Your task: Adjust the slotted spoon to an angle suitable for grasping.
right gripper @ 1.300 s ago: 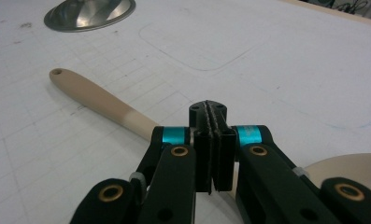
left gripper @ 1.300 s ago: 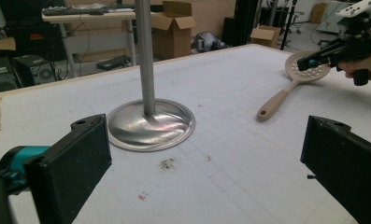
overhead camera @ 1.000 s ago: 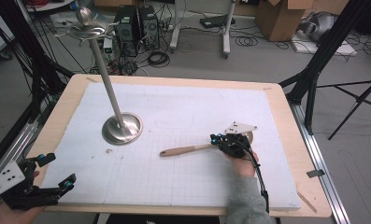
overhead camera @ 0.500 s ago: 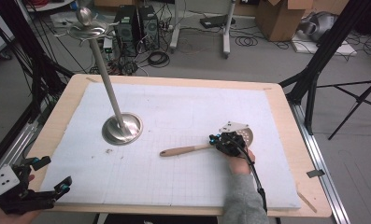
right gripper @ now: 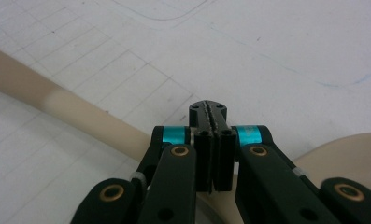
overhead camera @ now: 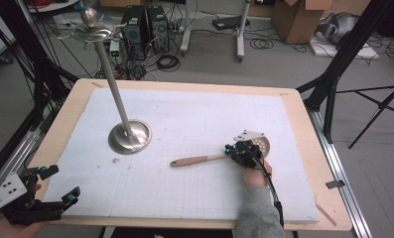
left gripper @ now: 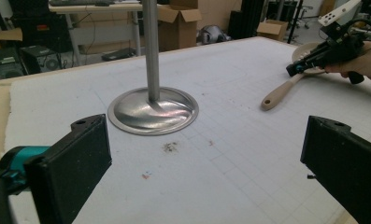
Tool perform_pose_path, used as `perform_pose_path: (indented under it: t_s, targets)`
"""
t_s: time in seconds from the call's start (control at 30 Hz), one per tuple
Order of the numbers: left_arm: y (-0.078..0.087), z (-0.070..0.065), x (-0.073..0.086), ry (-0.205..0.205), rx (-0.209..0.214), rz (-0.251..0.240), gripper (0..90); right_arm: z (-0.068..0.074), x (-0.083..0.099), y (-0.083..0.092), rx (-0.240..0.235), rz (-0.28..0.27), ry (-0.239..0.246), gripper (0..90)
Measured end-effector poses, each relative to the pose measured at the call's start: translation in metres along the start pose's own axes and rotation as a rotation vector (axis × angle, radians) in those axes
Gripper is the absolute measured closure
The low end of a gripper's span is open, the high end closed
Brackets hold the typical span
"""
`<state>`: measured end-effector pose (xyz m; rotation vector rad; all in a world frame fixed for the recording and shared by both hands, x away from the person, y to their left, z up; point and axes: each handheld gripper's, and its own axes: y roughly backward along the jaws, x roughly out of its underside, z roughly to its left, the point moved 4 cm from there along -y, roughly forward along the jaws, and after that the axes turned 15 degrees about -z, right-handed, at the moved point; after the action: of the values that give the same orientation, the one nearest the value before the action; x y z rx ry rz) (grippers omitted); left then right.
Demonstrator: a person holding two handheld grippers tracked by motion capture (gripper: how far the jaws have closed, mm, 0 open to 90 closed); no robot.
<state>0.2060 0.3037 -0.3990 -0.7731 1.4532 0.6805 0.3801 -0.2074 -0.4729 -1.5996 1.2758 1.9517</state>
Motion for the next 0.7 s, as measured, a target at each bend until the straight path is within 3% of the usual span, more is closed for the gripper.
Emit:
perform_pose_path:
  t_s: [0.27, 0.7]
  targets:
    - [-0.009, 0.001, 0.001, 0.005, 0.022, 0.001, 2.0, 0.001, 0.005, 0.01, 0.022, 0.002, -0.013, 89.7]
    - [-0.032, -0.003, 0.002, 0.011, 0.085, 0.005, 2.0, -0.001, 0.016, 0.032, 0.018, -0.001, -0.063, 89.7]
